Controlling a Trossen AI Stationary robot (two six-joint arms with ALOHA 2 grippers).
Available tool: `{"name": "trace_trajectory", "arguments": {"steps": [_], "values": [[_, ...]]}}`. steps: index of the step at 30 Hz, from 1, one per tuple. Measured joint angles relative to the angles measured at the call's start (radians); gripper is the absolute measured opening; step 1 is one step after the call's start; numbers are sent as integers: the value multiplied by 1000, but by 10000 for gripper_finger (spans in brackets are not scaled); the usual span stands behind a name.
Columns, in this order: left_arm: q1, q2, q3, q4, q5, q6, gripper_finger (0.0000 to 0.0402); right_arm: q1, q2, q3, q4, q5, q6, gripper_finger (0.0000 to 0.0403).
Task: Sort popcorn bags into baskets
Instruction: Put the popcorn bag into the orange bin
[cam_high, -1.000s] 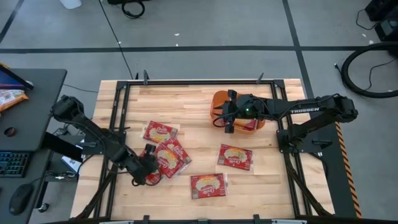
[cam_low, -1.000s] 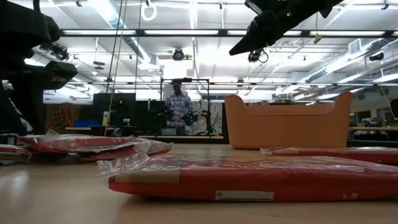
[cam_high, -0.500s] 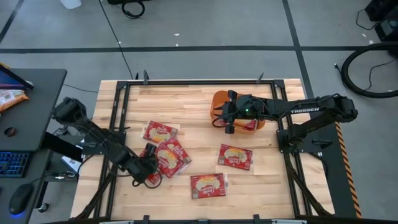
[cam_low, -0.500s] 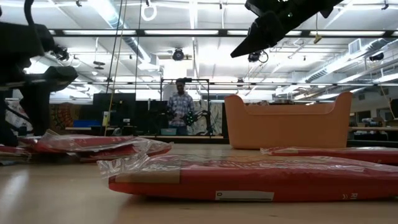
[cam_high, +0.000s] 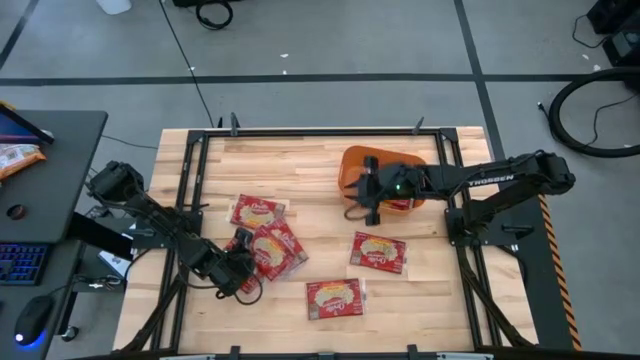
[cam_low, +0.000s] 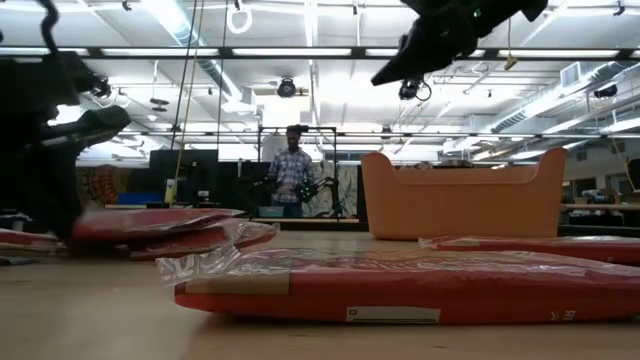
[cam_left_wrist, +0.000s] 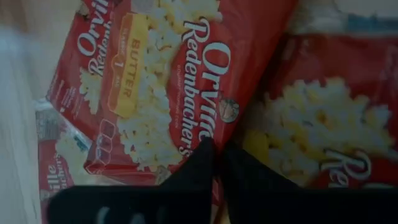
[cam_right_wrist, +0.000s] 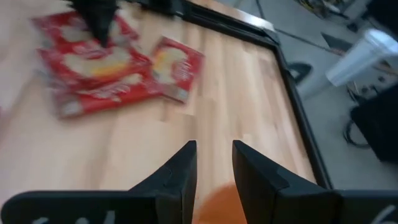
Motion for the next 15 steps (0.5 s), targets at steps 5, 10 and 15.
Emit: {"name": "trace_trajectory", "arguments": {"steps": [5,10,15], "values": [[34,-1,47,4,-7,-9,26,102,65,2,25,142,-53,107],[78,-24,100,9,11,-32,26,139,142,1,71,170,-88,111],[131,-56,128,24,13,-62,16,163,198,1,158,134,-92,138]]}}
